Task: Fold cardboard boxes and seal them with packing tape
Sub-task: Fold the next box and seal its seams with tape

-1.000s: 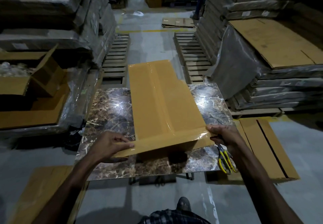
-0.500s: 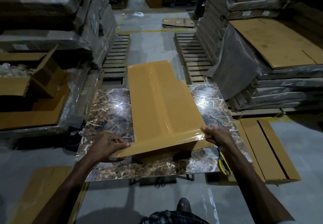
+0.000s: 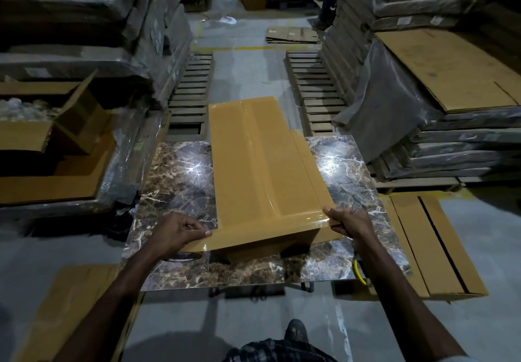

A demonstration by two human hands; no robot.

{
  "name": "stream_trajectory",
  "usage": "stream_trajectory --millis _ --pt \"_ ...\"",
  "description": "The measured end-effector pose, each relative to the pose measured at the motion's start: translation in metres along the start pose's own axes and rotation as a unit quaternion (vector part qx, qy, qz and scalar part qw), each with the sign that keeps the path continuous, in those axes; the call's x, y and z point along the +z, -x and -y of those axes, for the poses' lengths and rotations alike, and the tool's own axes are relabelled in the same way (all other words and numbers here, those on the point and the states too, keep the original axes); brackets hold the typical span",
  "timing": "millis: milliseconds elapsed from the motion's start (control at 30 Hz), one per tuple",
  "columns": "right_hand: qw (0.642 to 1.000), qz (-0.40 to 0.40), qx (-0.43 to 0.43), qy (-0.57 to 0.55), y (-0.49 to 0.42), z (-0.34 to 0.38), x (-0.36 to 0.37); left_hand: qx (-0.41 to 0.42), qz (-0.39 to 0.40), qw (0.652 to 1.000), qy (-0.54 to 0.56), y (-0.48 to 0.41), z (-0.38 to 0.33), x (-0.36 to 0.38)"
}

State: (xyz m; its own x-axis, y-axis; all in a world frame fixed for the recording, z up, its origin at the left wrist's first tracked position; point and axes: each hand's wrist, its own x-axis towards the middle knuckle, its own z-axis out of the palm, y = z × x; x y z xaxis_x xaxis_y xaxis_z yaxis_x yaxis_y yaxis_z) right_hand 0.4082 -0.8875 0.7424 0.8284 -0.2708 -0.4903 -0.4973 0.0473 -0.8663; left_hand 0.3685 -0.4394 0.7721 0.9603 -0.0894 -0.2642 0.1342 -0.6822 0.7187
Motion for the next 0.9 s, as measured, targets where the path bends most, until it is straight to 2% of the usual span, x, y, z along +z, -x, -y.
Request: stream_trajectory --millis 433,900 --pt "1.000 -0.008 -0.001 0.021 -0.005 -0.005 -0.001 -0.001 0.006 1.000 -0.007 -0.010 0.010 0.006" --pt "0.995 0.037 0.038 0.079 -0.010 -0.005 -0.007 -0.001 0.014 0.997 0.071 -0.013 0.018 0.021"
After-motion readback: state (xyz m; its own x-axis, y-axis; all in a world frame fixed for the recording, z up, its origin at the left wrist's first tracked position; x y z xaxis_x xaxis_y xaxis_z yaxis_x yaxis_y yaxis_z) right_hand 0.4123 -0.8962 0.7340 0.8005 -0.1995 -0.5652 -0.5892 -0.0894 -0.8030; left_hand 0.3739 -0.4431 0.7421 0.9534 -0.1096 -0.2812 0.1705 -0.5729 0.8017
